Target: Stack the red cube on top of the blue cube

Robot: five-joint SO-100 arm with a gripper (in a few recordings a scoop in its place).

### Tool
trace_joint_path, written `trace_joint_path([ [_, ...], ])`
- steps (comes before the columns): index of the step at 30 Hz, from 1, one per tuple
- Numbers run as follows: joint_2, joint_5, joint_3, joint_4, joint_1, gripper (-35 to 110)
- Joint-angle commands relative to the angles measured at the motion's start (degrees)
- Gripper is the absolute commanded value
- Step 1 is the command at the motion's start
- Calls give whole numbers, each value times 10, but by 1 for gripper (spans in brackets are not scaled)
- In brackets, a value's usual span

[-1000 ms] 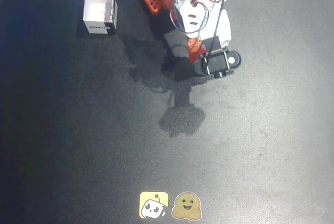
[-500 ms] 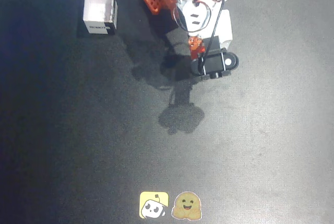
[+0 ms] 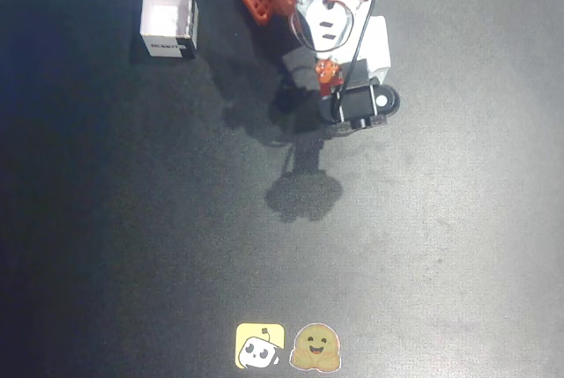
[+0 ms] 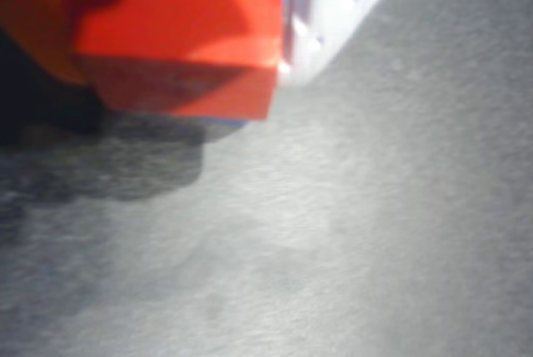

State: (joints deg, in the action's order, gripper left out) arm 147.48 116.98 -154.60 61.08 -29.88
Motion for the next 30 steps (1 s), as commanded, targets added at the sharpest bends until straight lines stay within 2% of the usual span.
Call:
trace_joint_path([
  [1, 7, 13, 1, -7, -10, 12],
  [21, 8, 23, -4, -7, -18, 26],
  [30, 43, 20, 3, -9, -19, 28],
])
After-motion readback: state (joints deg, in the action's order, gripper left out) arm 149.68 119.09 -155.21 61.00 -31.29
